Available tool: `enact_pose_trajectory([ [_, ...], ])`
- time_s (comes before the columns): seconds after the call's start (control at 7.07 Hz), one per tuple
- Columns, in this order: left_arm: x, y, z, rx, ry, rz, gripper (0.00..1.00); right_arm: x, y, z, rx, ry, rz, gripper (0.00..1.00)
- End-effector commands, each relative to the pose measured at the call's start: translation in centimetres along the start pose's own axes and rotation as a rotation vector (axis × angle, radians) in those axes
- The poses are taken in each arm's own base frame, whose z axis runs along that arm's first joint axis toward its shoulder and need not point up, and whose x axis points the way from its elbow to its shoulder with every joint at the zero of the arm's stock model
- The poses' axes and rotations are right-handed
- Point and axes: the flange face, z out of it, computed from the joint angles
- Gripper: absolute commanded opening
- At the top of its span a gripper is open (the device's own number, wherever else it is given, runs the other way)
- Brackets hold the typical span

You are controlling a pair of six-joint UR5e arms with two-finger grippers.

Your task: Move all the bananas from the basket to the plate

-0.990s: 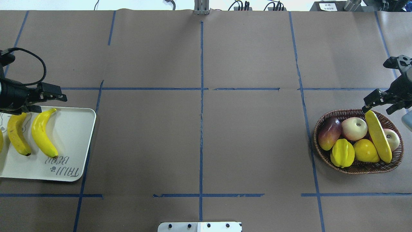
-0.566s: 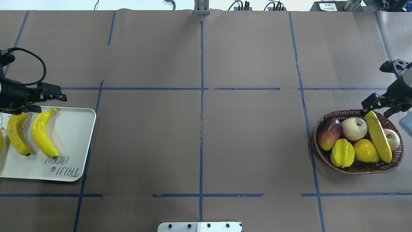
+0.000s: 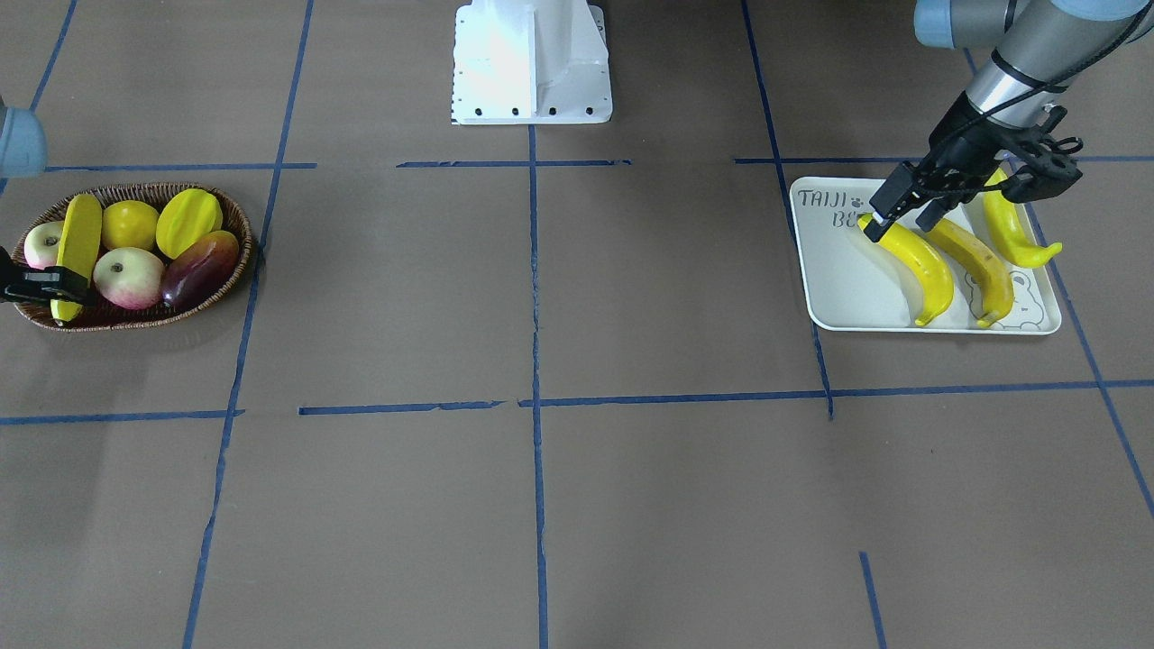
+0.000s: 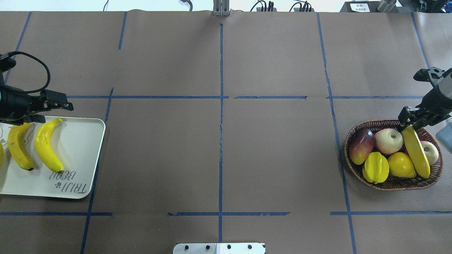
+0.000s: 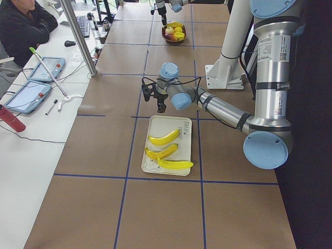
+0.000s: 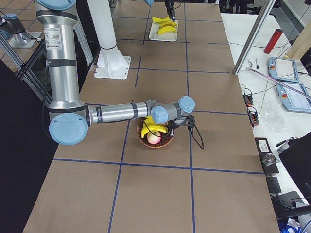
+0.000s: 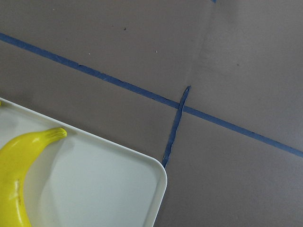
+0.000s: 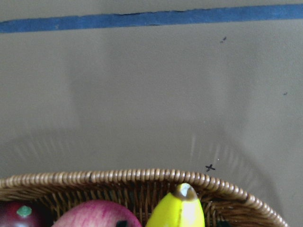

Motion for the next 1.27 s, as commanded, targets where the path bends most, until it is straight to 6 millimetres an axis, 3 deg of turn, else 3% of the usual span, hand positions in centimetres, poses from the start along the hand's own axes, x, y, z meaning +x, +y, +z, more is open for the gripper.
enact_pose_trajectory([
  [0.0, 0.1, 0.0, -0.2, 0.001, 0.003, 0.002, 1.0, -0.6, 0.3, -0.8, 0.007, -0.012, -0.007, 0.0],
  [0.14, 0.3, 0.1, -0.2, -0.001, 0.006, 0.004, 1.0, -0.7, 1.3, -2.0, 0.01, -0.048, -0.008, 0.0],
  [0.28, 0.3, 0.1, -0.2, -0.001, 0.006, 0.004, 1.0, -0.2, 1.6, -5.4, 0.021, -0.124, 0.034, 0.0],
  [0.57, 0.2, 0.1, -0.1, -0.002, 0.005, 0.002, 1.0, -4.1, 4.1, -10.8, 0.02, -0.138, 0.071, 0.0],
  [0.71, 0.6, 0.2, 0.0, -0.003, 0.009, 0.006, 1.0, -8.2, 4.8, -14.5, 0.069, -0.141, 0.018, 0.0],
  [0.85, 1.8, -0.1, 0.2, -0.003, 0.023, 0.005, 1.0, -11.6, 3.9, -17.1, 0.115, -0.16, -0.029, 0.0],
  [1.13, 4.9, -0.2, 0.0, -0.011, 0.065, -0.05, 1.0, -22.1, 1.4, -25.3, 0.291, -0.177, 0.036, 0.0],
])
